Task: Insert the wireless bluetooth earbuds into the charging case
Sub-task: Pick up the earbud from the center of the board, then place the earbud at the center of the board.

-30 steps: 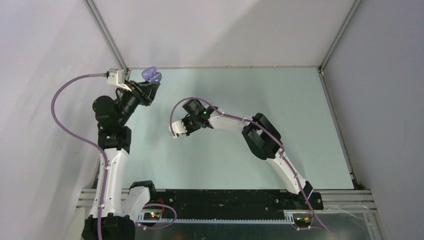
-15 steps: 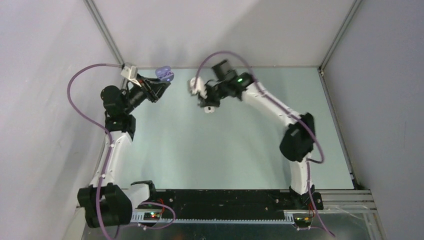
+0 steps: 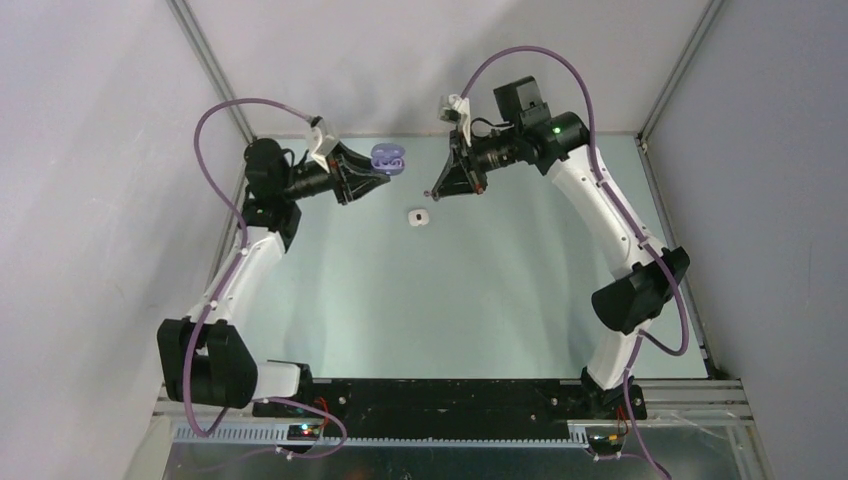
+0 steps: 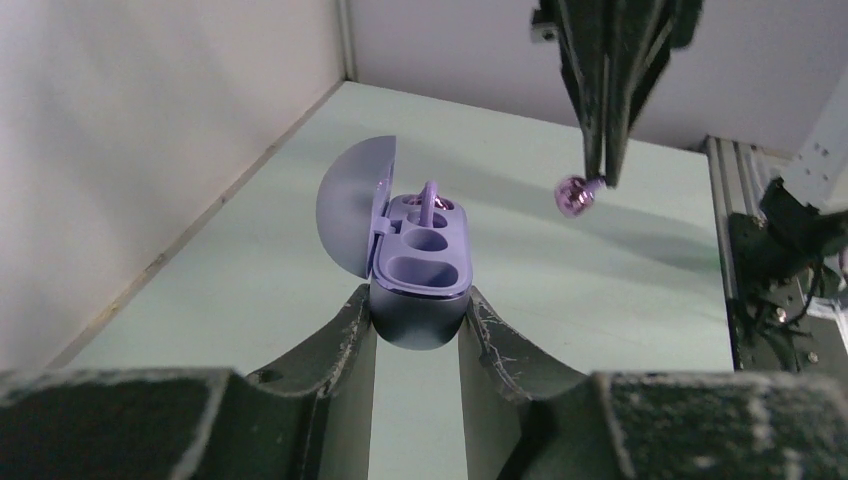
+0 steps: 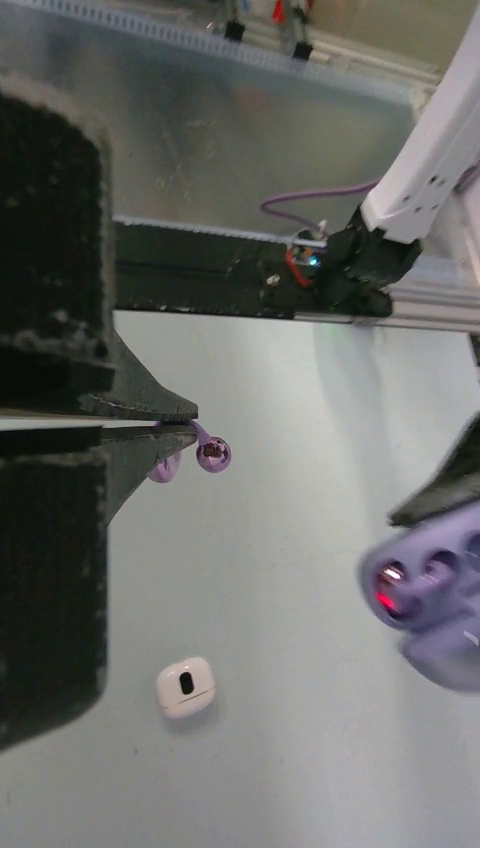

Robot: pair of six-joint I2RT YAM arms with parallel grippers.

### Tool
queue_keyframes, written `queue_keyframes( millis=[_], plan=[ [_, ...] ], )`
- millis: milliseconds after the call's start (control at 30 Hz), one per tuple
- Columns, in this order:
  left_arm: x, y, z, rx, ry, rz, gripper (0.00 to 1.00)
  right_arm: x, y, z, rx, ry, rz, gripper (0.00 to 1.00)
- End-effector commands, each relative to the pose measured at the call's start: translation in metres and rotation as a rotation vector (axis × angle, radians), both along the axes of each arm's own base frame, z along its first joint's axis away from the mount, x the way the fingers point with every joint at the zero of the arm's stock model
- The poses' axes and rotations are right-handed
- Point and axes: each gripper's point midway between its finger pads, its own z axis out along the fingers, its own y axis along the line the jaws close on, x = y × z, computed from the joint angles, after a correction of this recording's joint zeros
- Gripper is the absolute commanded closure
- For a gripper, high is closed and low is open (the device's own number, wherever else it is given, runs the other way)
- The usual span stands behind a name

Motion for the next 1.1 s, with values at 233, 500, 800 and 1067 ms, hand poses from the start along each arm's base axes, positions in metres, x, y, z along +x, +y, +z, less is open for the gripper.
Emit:
queue_keyframes(
  millis=[233, 500, 800, 1067],
  plan=[
    [-0.025, -0.033, -0.013, 0.138, -0.126, -0.168, 1.00, -0.022, 0.005, 0.068, 0.167, 0.025, 0.043, 1.00],
    [0.003, -0.020, -0.019, 0.172, -0.127, 0.088, 1.00, 0.005, -0.038, 0.035, 0.100, 0.092, -0.289, 1.00],
    [0.009, -0.018, -0.011, 0.100, -0.045, 0.155, 1.00, 0.075, -0.205, -0.128, -0.212, 0.404, -1.620, 1.00],
    [0.012, -0.017, -0.010, 0.094, -0.018, 0.185, 1.00, 0.079, -0.247, -0.243, -0.392, 0.687, -2.062, 1.00]
  ],
)
